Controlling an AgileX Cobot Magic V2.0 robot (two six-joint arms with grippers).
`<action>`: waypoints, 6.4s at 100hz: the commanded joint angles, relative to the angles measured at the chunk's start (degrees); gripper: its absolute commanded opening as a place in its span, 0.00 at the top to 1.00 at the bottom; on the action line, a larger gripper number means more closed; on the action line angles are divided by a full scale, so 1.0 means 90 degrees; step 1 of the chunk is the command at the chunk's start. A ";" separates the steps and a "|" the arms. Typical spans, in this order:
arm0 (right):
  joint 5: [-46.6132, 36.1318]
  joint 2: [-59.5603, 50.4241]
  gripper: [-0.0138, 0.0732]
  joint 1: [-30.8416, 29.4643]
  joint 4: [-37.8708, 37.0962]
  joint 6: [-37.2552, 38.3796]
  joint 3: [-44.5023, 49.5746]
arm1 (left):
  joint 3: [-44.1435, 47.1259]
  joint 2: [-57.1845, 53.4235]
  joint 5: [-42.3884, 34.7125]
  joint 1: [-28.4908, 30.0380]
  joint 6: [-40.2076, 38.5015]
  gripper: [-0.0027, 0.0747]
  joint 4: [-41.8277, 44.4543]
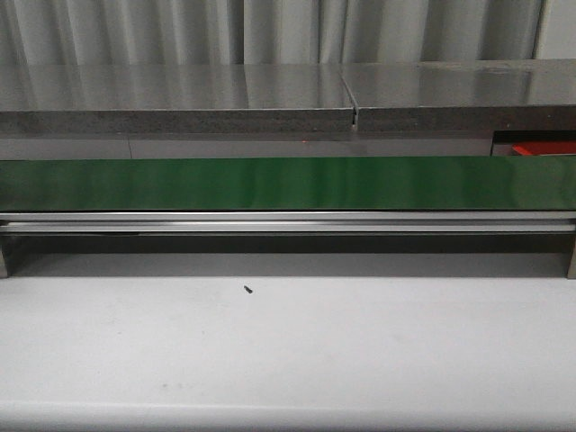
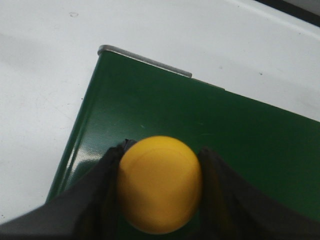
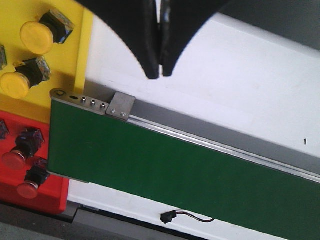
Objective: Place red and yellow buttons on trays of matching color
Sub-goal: 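Set the yellow button on the green belt and open the left gripper, then move the left gripper back to the buttons and grasp a red button, then set the red button on the green belt and open the left gripper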
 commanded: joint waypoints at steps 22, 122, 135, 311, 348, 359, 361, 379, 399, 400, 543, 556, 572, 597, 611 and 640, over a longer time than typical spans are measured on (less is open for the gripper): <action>-0.0371 0.0013 0.92 -0.0002 0.0057 -0.0021 -0.0167 | -0.0134 -0.0004 -0.0251 -0.0033 0.0045 0.86 -0.0172; -0.0371 0.0013 0.92 -0.0002 0.0057 -0.0021 -0.0167 | -0.1612 -0.0053 -0.0048 0.1593 0.0448 0.18 -0.0002; -0.0371 0.0013 0.92 -0.0002 0.0057 -0.0021 -0.0167 | -0.1724 0.0401 -0.0110 0.1879 0.0463 0.18 -0.0031; -0.0371 0.0013 0.92 -0.0002 0.0057 -0.0021 -0.0167 | -0.4822 0.2271 0.1093 0.1879 0.0647 0.99 -0.0323; -0.0371 0.0013 0.92 -0.0002 0.0057 -0.0021 -0.0167 | -0.4404 0.0721 0.2042 0.1120 0.0536 0.99 -0.0360; -0.0371 0.0013 0.92 -0.0002 0.0057 -0.0021 -0.0167 | -0.3738 0.0154 0.1887 0.0888 0.0536 0.99 -0.0359; -0.0371 0.0013 0.92 -0.0002 0.0057 -0.0021 -0.0167 | -0.3562 0.0024 0.1821 0.0850 0.0536 0.99 -0.0359; -0.0371 0.0013 0.92 -0.0002 0.0057 -0.0021 -0.0167 | -0.1716 -0.1094 0.1020 0.0596 0.0629 0.99 -0.0359; -0.0371 0.0013 0.92 -0.0002 0.0057 -0.0021 -0.0167 | -0.0284 -0.1458 0.0053 0.0388 0.0794 0.99 -0.0387; -0.0371 0.0013 0.92 -0.0002 0.0057 -0.0021 -0.0167 | -0.0255 -0.1444 0.0021 0.0370 0.0794 0.99 -0.0401; -0.0371 0.0013 0.92 -0.0002 0.0057 -0.0021 -0.0167 | -0.0066 -0.1136 -0.1068 -0.0519 0.0975 0.16 -0.0796; -0.0371 0.0013 0.92 -0.0002 0.0057 -0.0021 -0.0167 | -0.0066 -0.1759 -0.0996 -0.0731 0.1181 0.17 -0.0779; -0.0371 0.0013 0.92 -0.0002 0.0057 -0.0021 -0.0167 | 0.0343 -0.2747 -0.0958 -0.0940 0.1299 0.17 -0.0738; -0.0371 0.0013 0.92 -0.0002 0.0057 -0.0021 -0.0167 | 0.2079 -0.4923 -0.1277 -0.1214 0.1467 0.17 -0.0738; -0.0371 0.0013 0.92 -0.0002 0.0057 -0.0021 -0.0167 | 0.3154 -0.6190 -0.1301 -0.1226 0.1467 0.17 -0.0738; -0.0371 0.0013 0.92 -0.0002 0.0057 -0.0021 -0.0167 | 0.4769 -0.8565 -0.0948 -0.1226 0.1467 0.26 -0.0738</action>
